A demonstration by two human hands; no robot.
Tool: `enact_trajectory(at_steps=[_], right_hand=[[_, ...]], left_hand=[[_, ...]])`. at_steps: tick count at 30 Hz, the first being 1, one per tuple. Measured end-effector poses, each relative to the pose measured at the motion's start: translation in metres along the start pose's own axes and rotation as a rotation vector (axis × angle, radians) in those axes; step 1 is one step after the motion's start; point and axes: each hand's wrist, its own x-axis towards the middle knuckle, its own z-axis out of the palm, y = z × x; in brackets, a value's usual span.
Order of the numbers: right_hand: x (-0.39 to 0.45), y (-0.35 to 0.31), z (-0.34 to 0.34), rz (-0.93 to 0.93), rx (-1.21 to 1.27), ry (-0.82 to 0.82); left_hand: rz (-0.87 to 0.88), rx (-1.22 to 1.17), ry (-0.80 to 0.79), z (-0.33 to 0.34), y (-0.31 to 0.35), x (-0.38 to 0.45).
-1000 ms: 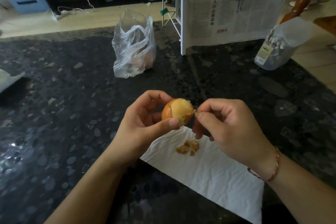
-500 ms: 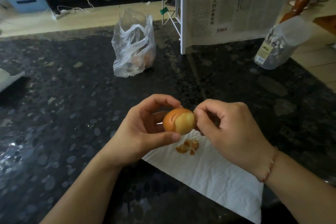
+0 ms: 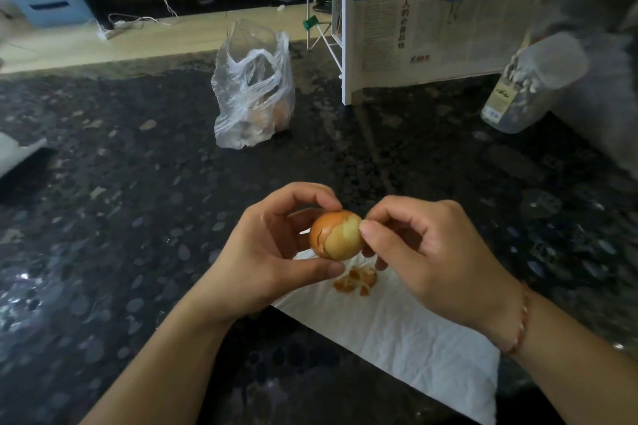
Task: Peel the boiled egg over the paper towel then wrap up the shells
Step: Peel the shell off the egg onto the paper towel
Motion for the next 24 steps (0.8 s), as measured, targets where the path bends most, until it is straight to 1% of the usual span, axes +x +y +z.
enact_trajectory(at_steps=[3, 6, 11, 14, 16, 18, 20, 24], right_hand=[[-0.001, 0.001, 0.000, -0.027, -0.064, 0.014], [-0.001, 0.001, 0.001, -0.072, -0.220, 0.049], [0.001, 0.002, 0.002, -0.060, -0.211, 0.071], [0.000, 0.002, 0.000, -0.053, -0.188, 0.078], [-0.001, 0.001, -0.002, -0.064, -0.183, 0.040], [-0.001, 0.001, -0.005, -0.106, -0.264, -0.043], [-0.003, 0.002, -0.006, -0.133, -0.360, -0.118], [-0.003, 0.005, -0.009, -0.148, -0.438, -0.222]], left_hand=[[-0.005, 0.005, -0.005, 0.001, 0.000, 0.000], [-0.004, 0.037, -0.010, 0.002, 0.000, 0.000], [-0.013, 0.011, 0.002, 0.001, 0.001, 0.000], [-0.027, -0.081, 0.038, -0.003, 0.002, 0.000], [-0.052, -0.120, 0.120, -0.005, 0.002, 0.000], [-0.085, -0.133, 0.187, -0.005, 0.003, 0.000], [-0.098, -0.113, 0.210, -0.004, 0.003, 0.001], [-0.102, -0.079, 0.215, -0.002, 0.003, 0.000]])
